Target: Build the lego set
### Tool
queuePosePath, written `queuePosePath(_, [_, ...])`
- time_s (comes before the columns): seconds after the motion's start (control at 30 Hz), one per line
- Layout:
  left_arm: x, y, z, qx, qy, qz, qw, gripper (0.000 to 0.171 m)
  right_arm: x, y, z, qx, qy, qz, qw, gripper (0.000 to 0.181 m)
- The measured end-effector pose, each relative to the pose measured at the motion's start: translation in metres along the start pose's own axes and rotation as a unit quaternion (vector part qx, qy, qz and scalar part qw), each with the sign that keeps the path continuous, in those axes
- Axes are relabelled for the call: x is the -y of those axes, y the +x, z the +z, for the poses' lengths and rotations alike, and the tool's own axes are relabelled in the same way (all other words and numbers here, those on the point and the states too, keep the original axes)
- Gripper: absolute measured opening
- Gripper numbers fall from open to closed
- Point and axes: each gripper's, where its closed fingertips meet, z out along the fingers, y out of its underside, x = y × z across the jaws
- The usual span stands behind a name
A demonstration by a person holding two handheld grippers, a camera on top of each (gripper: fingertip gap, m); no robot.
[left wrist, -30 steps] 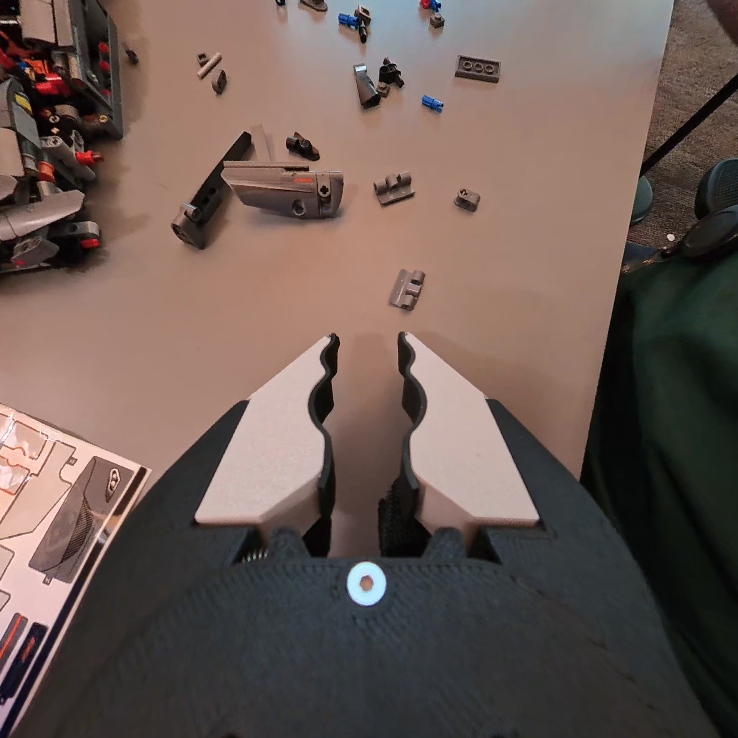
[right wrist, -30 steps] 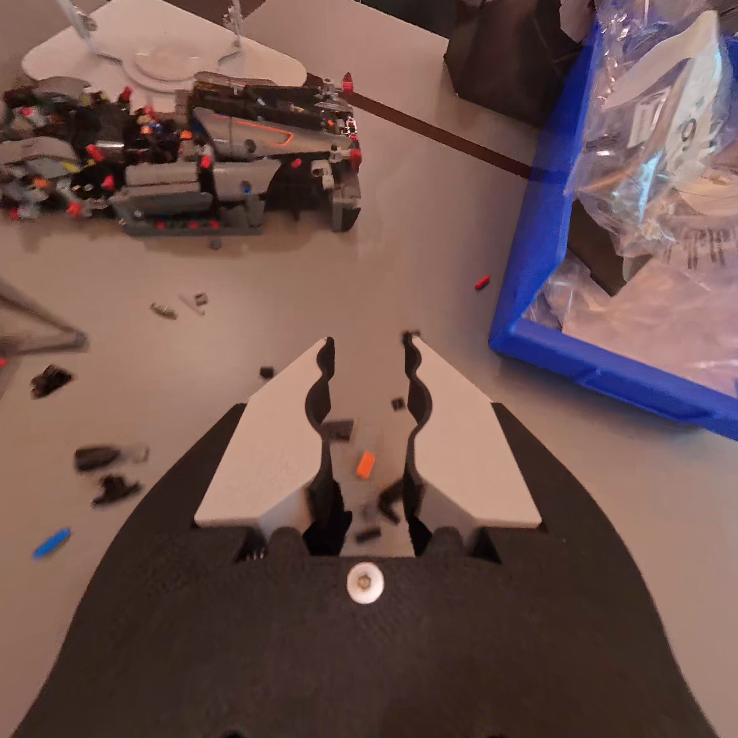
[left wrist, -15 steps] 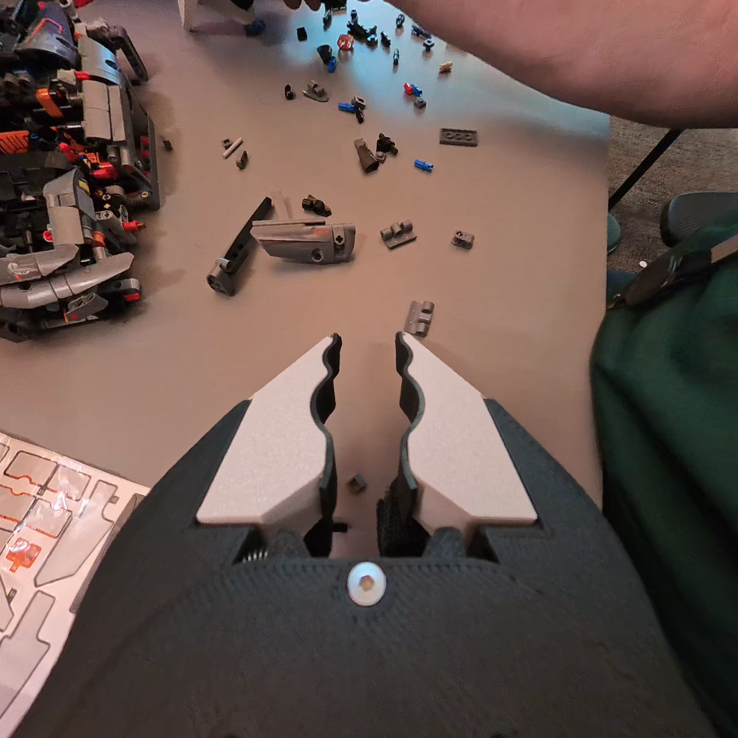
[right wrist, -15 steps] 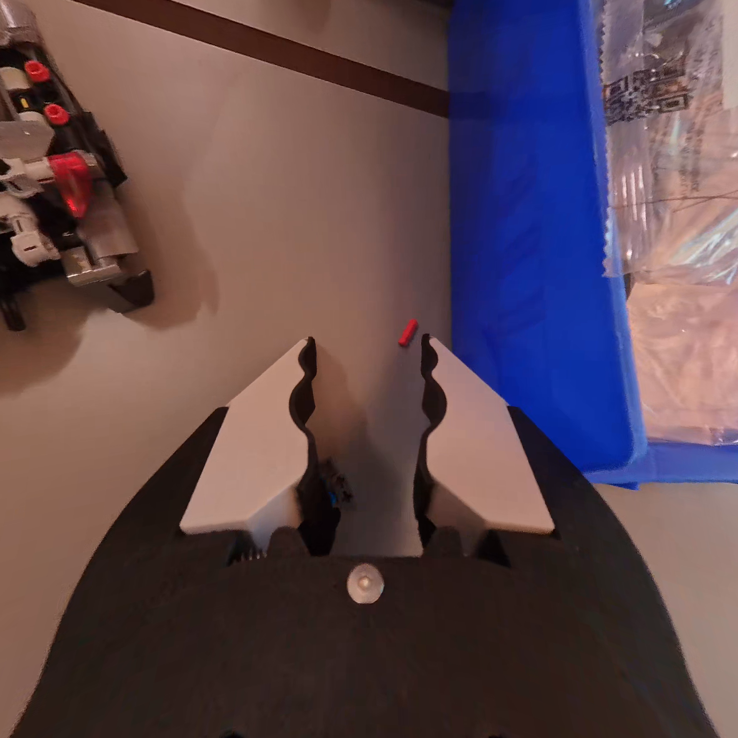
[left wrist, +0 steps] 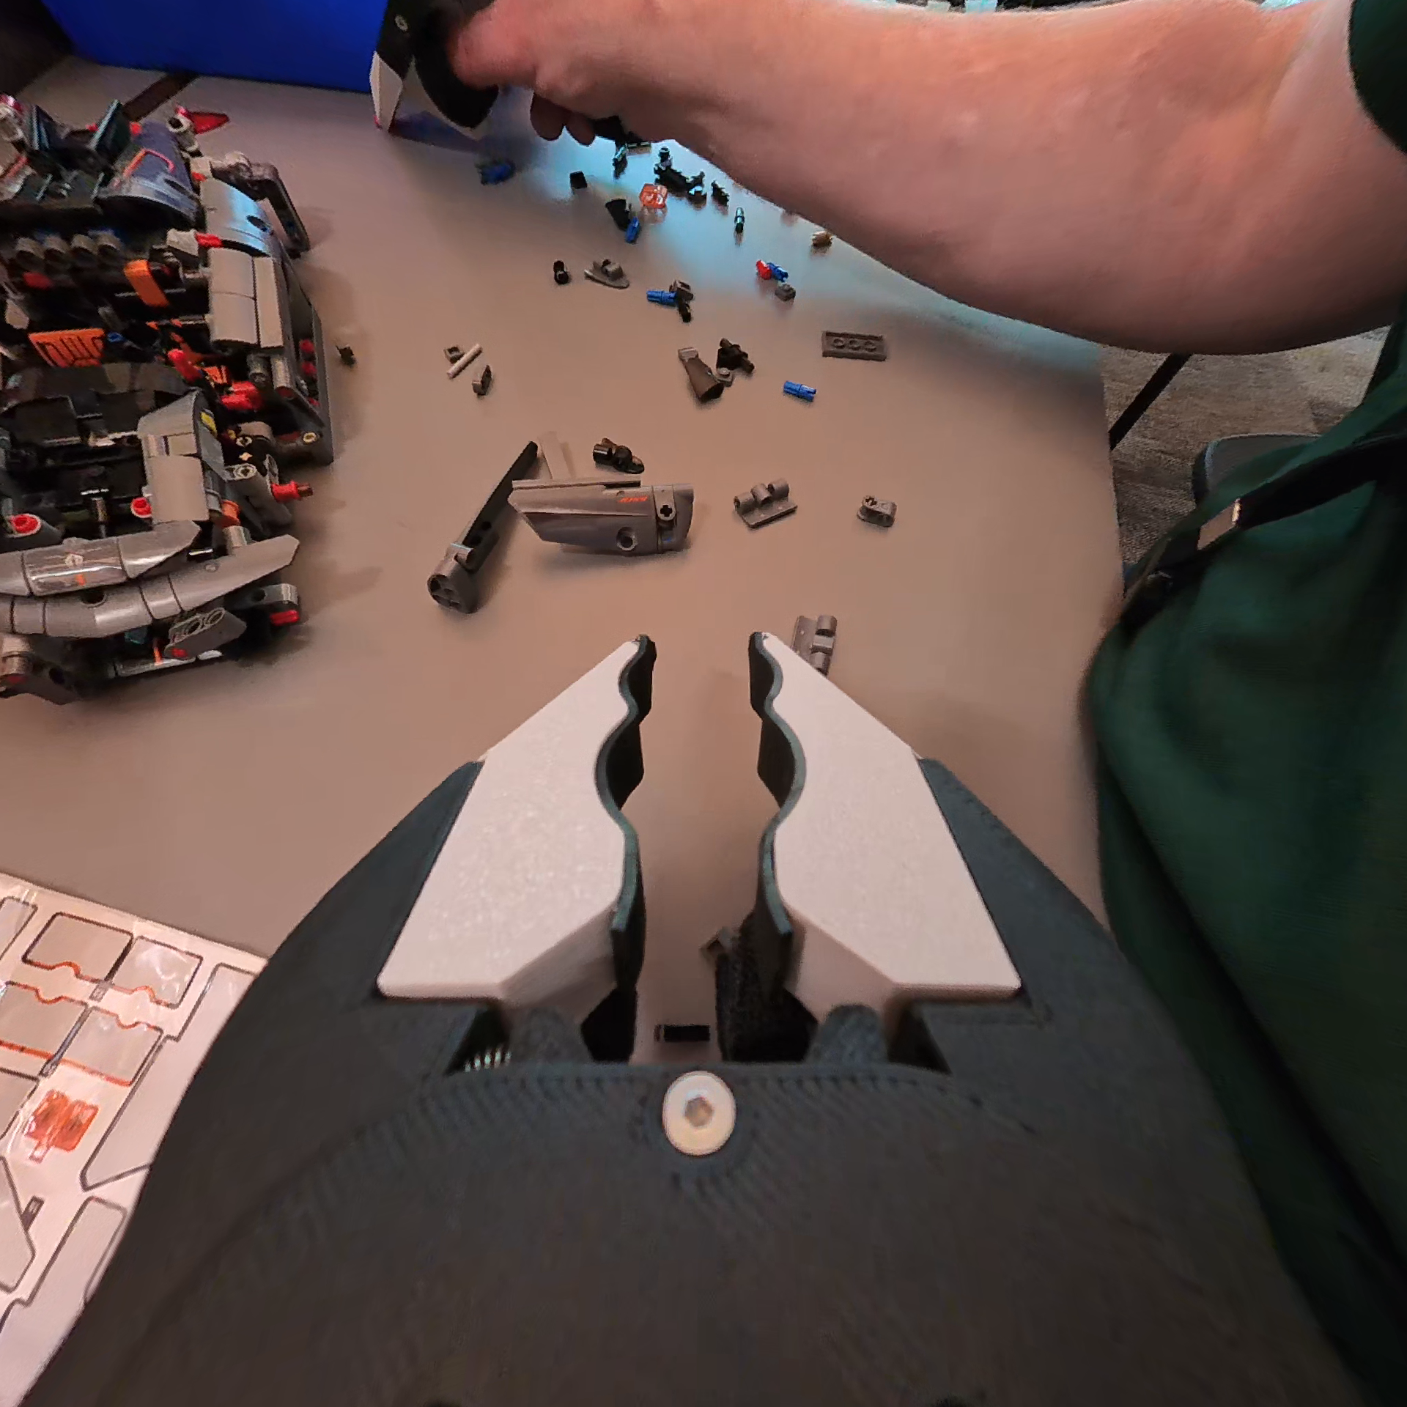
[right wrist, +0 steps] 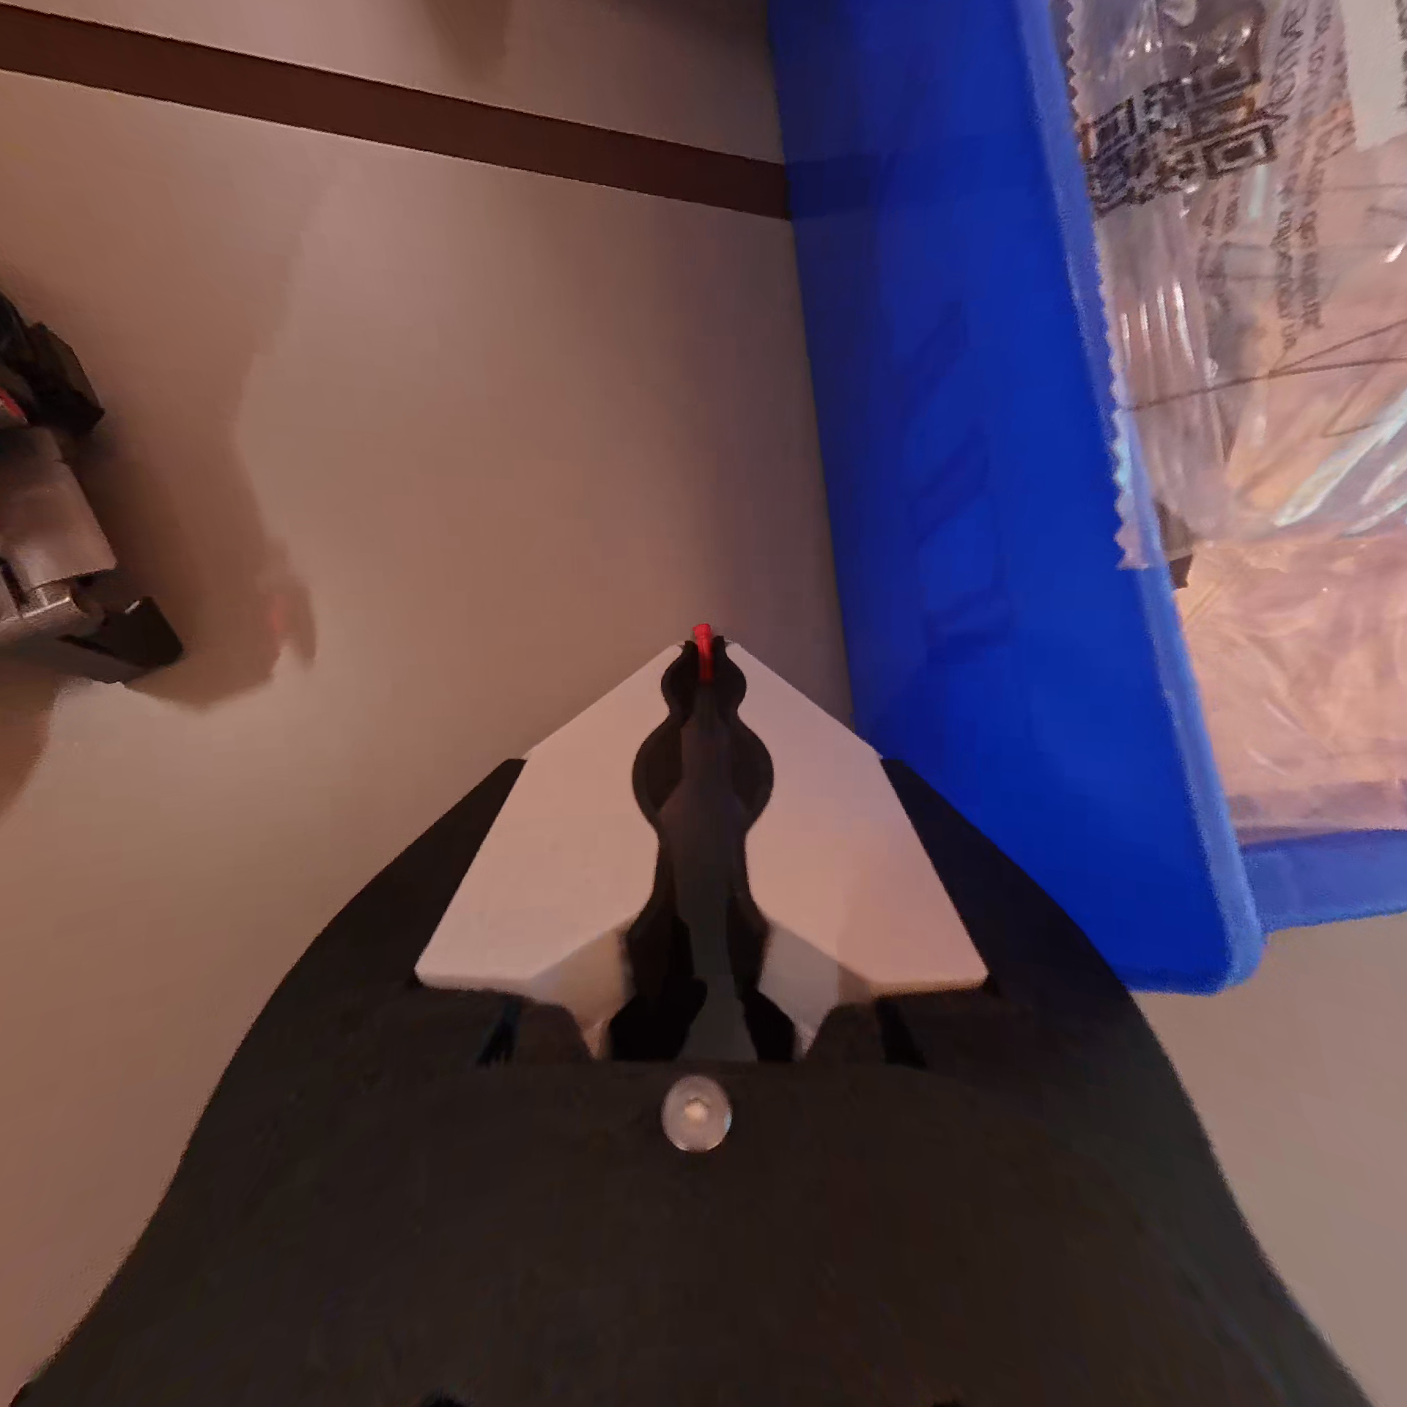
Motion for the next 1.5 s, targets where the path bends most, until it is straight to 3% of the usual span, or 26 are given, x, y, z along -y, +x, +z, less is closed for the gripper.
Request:
queuePosePath(0.2, [-0.003,-0.001,-0.001,0.006,-0.005,-0.001,1.000,0.023,-0.005,-0.027,-0.029,0.087,0.023,0.008,0.996,0.001])
queuePosePath(0.5, [-0.004,0.004,0.001,0.016,-0.024,0.001,1.000,0.024,-0.021,-0.113,-0.145,0.221,0.103,-0.066,0.968,0.001])
queuePosePath(0.8, [-0.017,0.021,-0.001,0.038,-0.055,-0.002,0.998,0.025,-0.062,-0.184,-0.225,0.310,0.128,-0.131,0.933,0.000])
queuePosePath(1.07, [-0.031,0.033,-0.003,0.050,-0.082,0.000,0.995,0.027,-0.105,-0.226,-0.260,0.364,0.130,-0.175,0.905,0.000])
queuePosePath(1.5, [-0.041,0.060,0.018,0.020,-0.118,0.038,0.992,0.032,-0.184,-0.272,-0.260,0.409,0.070,-0.277,0.867,0.000])
